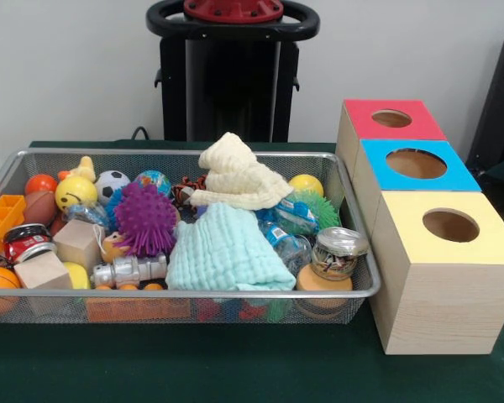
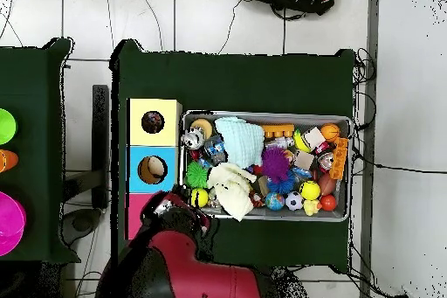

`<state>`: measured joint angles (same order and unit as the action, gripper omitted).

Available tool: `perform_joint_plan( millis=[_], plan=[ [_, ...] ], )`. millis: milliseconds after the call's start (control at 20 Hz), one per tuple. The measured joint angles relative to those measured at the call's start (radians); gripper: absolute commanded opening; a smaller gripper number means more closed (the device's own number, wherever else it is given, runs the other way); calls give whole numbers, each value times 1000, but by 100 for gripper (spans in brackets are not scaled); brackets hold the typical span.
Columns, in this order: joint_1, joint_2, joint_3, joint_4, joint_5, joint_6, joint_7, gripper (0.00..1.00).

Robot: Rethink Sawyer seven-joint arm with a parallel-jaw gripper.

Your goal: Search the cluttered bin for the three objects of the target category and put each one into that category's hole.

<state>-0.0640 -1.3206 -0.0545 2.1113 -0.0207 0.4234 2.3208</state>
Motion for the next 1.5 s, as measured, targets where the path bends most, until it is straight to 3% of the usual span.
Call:
perform_joint_plan(
  millis=[200, 400, 450, 550, 650, 750, 1000, 1100, 1250, 1350, 1500],
  plan=[
    [33, 1, -4, 22, -26, -54, 0, 0],
    [138, 18, -48, 30, -75, -113, 0, 0],
    [237, 36, -97, 29, -108, -136, 0, 0],
    [311, 48, -134, 28, -126, -144, 3, 0],
    [447, 71, -203, 23, -152, -147, 14, 0],
    [659, 114, -325, 7, -187, -146, 47, 0],
    [1032, 231, -599, -36, -225, -139, 132, 0],
    [1226, 304, -736, -51, -225, -136, 172, 0],
    [1416, 374, -857, -52, -214, -137, 211, 0],
    [1498, 401, -921, -42, -184, -137, 244, 0],
    [1511, 406, -964, -33, -151, -136, 269, 0]
  ],
)
